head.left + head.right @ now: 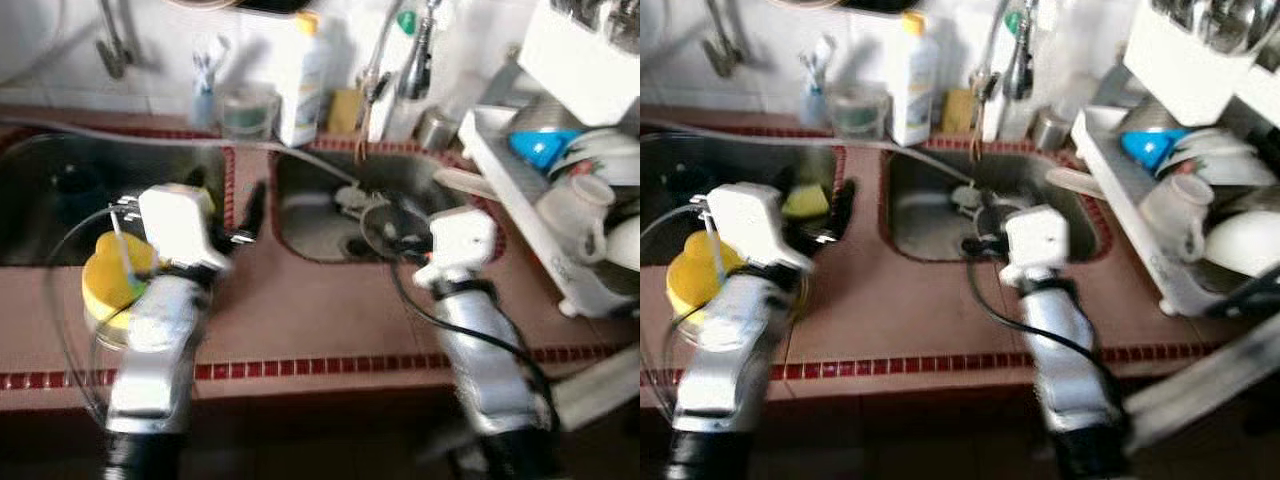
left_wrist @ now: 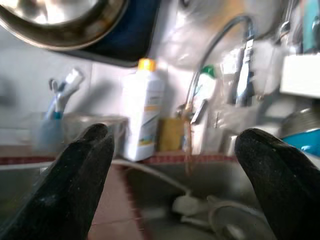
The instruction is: Kitchen organization
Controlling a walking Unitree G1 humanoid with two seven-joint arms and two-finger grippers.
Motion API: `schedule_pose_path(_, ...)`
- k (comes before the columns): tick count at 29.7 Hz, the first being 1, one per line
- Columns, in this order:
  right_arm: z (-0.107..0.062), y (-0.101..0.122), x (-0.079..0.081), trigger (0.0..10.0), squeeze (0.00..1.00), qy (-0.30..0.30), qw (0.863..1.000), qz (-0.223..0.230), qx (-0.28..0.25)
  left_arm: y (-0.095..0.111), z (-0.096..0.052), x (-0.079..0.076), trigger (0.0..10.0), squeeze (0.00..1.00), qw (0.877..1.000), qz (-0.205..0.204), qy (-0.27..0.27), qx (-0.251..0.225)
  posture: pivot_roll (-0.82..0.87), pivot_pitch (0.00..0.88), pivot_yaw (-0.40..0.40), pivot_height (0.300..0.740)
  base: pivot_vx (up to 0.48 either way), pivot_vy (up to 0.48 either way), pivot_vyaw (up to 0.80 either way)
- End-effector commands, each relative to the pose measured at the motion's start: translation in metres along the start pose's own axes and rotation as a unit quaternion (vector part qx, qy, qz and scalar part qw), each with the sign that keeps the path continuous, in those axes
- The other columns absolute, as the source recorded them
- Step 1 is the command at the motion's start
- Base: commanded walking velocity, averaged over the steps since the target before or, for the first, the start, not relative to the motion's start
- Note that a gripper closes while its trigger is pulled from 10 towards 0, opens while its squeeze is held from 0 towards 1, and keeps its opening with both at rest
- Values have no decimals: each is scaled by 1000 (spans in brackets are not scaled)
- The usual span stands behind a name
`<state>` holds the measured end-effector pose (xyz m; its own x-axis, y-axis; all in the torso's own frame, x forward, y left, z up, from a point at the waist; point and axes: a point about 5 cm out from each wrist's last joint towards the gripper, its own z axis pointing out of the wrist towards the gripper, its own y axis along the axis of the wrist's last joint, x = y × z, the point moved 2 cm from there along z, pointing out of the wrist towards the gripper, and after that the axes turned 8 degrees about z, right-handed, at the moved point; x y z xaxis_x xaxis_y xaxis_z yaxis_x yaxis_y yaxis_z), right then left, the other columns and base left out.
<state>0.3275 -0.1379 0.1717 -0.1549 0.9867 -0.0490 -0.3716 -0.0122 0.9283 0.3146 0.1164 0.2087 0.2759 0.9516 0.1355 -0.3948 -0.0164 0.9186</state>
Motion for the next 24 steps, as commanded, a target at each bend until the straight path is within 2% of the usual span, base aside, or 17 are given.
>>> schedule_pose_path(1, 5, 10, 17, 10000, 0, 32, 999, 12, -22, 1, -6, 14, 10000, 0, 1000, 11, 20, 3, -145, 68, -117, 740, 0, 0, 0)
schedule_pose_path(3, 5, 10, 17, 10000, 0, 34, 999, -5, -22, 2, -6, 14, 10000, 0, 1000, 12, 19, 2, -145, 68, -117, 740, 0, 0, 0)
schedule_pose_path(9, 5, 10, 17, 10000, 0, 37, 999, -6, -19, 3, -7, 11, 10000, 0, 1000, 12, 10, 0, -144, 67, -118, 740, 0, 0, 84)
schedule_pose_path(24, 4, 9, 18, 10000, 0, 43, 999, -12, -12, 4, -7, 2, 10000, 0, 1000, 26, -18, 1, -146, 63, -117, 740, 0, 0, 800)
